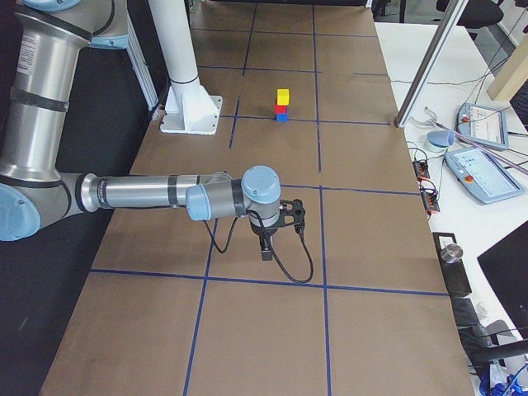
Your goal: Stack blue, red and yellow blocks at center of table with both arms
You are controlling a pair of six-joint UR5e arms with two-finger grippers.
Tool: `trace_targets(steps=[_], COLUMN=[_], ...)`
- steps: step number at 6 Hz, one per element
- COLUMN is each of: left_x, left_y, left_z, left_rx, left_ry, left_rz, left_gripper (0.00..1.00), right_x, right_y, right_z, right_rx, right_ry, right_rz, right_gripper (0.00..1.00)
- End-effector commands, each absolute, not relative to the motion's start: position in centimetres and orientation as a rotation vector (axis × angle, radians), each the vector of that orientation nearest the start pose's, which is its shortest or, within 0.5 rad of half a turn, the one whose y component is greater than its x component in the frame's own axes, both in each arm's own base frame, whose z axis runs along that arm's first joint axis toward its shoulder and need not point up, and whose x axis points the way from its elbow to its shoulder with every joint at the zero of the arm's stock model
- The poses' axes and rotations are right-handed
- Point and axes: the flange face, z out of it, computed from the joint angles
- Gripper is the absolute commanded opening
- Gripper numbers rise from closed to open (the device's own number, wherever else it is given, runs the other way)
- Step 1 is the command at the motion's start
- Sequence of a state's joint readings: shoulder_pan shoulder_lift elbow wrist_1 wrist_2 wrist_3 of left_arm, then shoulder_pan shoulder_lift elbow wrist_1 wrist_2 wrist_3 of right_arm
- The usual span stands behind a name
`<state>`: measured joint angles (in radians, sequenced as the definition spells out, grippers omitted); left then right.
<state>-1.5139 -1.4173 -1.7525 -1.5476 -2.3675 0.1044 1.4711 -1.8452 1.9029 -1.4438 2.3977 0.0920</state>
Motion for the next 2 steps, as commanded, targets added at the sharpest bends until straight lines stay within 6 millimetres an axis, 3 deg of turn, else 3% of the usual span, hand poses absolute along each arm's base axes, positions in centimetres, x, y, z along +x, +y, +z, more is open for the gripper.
trace_targets(steps=[1,2], left_x=[-3.7,-3.6], left_y=[-43.4,-43.3], left_z=[62.9,61.4], left_rx=[0.044,0.063], left_ry=[0.798,0.796], left_rz=[0.165,0.175], left_gripper=[1.0,1.0], right_x=[2.1,2.1], right_y=[-39.3,-39.2], right_z=[59.6,59.5], right_rx=[0.099,0.103], right_ry=[-0.839,-0.84], right_rz=[-0.085,-0.086], right_gripper=[1.0,1.0])
